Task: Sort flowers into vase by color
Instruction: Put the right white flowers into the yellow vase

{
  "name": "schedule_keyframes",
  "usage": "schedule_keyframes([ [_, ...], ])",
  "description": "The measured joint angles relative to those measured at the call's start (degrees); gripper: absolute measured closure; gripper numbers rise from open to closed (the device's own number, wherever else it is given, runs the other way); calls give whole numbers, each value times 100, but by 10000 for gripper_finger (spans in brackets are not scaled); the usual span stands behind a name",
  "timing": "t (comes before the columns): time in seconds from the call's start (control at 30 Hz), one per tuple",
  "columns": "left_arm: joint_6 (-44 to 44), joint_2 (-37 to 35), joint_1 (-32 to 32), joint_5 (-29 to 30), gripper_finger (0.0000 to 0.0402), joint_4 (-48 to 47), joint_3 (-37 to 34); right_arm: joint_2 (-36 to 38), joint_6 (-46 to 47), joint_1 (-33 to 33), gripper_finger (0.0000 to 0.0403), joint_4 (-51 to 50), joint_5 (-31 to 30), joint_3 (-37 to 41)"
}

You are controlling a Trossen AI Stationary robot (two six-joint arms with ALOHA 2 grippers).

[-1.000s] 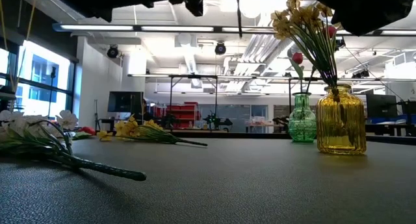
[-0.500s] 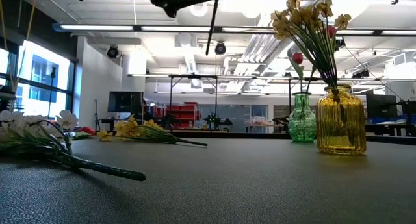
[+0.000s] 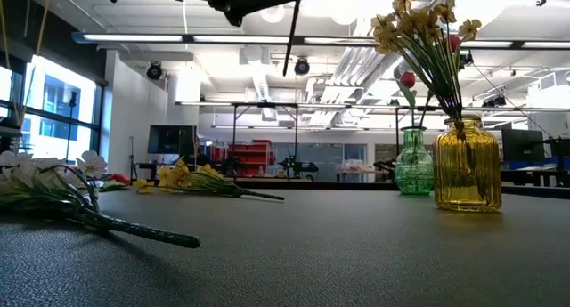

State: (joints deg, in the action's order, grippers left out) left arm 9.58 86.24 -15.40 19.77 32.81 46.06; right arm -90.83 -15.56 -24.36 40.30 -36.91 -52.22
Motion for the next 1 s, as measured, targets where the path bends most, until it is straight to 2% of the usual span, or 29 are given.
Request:
schedule_keyframes([
  [0.13,-2,0,-39,-2,401,-79,0,-46,138,-59,205,-1035,-458,-588],
  [0.33,-52,0,-59,-29,401,-164,0,-42,908,-189,272,-2012,-511,-1110],
  [0.57,-99,2,-117,-69,401,-201,0,-41,1107,-205,385,-2177,-535,-1155],
  [0.63,-193,2,-122,-117,394,-273,0,-38,1244,-206,396,-2184,-534,-1155],
  [0.77,-372,-3,-45,-131,353,-677,3,124,1716,-293,390,-2491,-760,-1155],
  [1.0,-892,-16,121,-78,264,-1910,-3,824,2950,-822,400,-3867,-1008,-1155],
])
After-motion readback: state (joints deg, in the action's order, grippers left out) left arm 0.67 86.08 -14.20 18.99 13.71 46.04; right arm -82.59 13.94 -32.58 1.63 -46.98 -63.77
